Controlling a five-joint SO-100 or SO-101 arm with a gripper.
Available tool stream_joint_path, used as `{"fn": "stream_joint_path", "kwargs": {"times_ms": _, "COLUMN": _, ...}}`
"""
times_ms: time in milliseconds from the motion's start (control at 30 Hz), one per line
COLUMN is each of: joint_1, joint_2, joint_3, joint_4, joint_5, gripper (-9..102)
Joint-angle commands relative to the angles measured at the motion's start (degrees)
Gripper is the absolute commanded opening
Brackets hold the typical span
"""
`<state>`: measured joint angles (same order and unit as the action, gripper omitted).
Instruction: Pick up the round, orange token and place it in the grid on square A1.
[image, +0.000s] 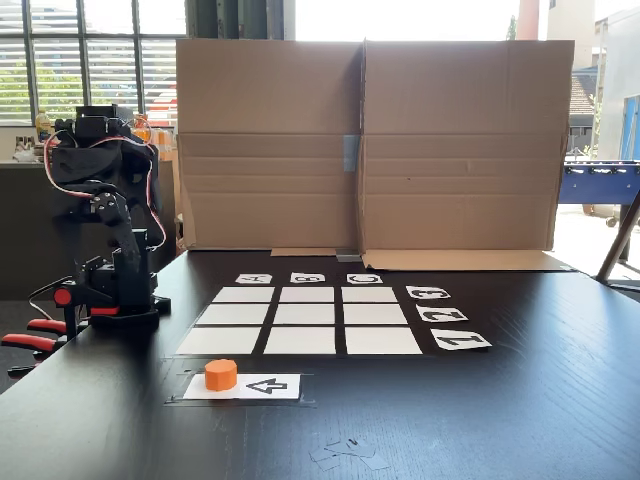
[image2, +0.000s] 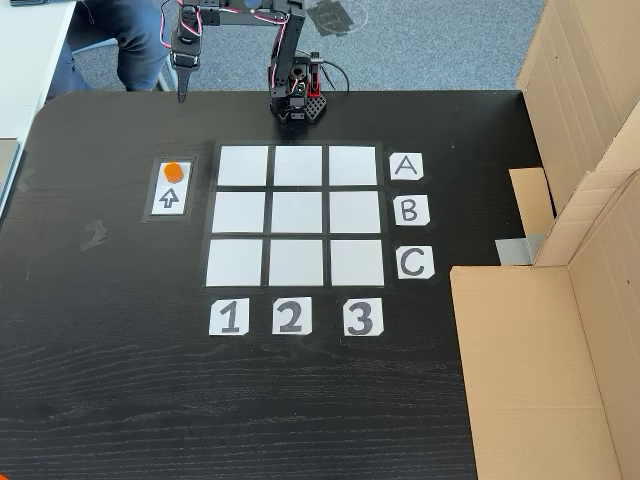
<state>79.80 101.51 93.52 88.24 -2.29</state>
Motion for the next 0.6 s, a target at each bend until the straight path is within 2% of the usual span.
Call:
{"fn": "stream_joint_path", "kwargs": {"times_ms": 0, "joint_1": -3.4, "joint_2": -4.0, "joint_3": -5.8, "joint_4": 0.1, "joint_5": 1.7, "gripper": 30}}
{"fn": "stream_joint_path", "kwargs": {"times_ms": 567, "joint_1": -11.3, "joint_2": -26.2, "joint_3": -24.8, "joint_4": -0.4, "joint_5": 4.4, "gripper": 35}}
